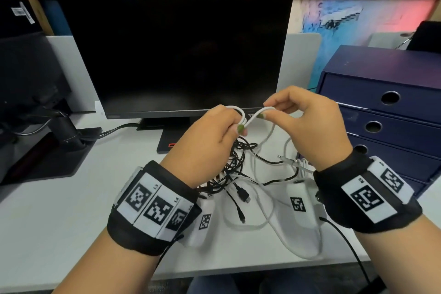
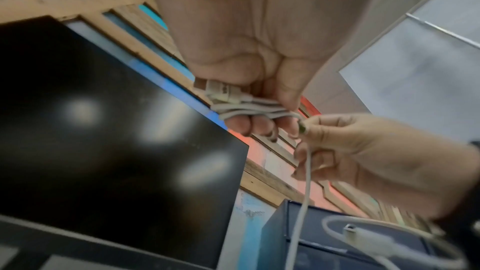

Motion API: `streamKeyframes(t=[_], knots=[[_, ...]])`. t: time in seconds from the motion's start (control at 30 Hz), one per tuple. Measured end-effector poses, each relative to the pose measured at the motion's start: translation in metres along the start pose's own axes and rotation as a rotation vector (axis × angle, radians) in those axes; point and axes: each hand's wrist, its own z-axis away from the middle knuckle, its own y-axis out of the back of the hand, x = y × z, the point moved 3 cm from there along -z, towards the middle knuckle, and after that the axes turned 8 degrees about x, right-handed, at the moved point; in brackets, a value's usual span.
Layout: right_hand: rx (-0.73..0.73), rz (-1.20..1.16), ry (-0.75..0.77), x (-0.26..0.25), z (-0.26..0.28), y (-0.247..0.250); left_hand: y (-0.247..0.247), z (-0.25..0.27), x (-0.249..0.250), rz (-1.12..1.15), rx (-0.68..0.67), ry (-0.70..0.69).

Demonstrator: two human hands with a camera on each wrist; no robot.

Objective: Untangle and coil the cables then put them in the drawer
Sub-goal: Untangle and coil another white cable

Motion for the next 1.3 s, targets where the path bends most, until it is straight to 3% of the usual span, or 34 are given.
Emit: streamKeyframes(t=[0.1,0.37,0.47,0.57,0.67,0.93,1.1,1.3], knots=[[-0.019,-0.018,-0.044,0.005,0.0,-0.004,0.001,0.003,0.002,0.255,-0.056,0.089],[-0.076,-0.016,-0.007,0.008,0.016,-0.024,-0.001,0.002,0.007,1.315,-0.009,0.274],[-0.219,-0.011,-0.107,0.013,0.028,-0.036,0.003,-0.001,0.007,1.47,0.032,0.291],[-0.399,0.132,-0.111,0.01,0.038,-0.046,0.001,-0.001,0.01,1.527,0.048,0.306],[-0.462,0.216,-0.066,0.002,0.044,-0.053,-0.004,0.001,0.012,1.457,0.1,0.287],[-0.533,0.486,0.12,-0.024,0.048,-0.046,-0.009,0.002,0.006,0.884,0.252,0.149],[-0.594,0.524,0.213,-0.031,0.043,-0.035,-0.012,0.008,0.013,0.604,0.181,0.114],[-0.502,0.255,0.097,-0.033,0.031,-0.009,-0.018,0.01,0.005,0.202,0.068,0.044]])
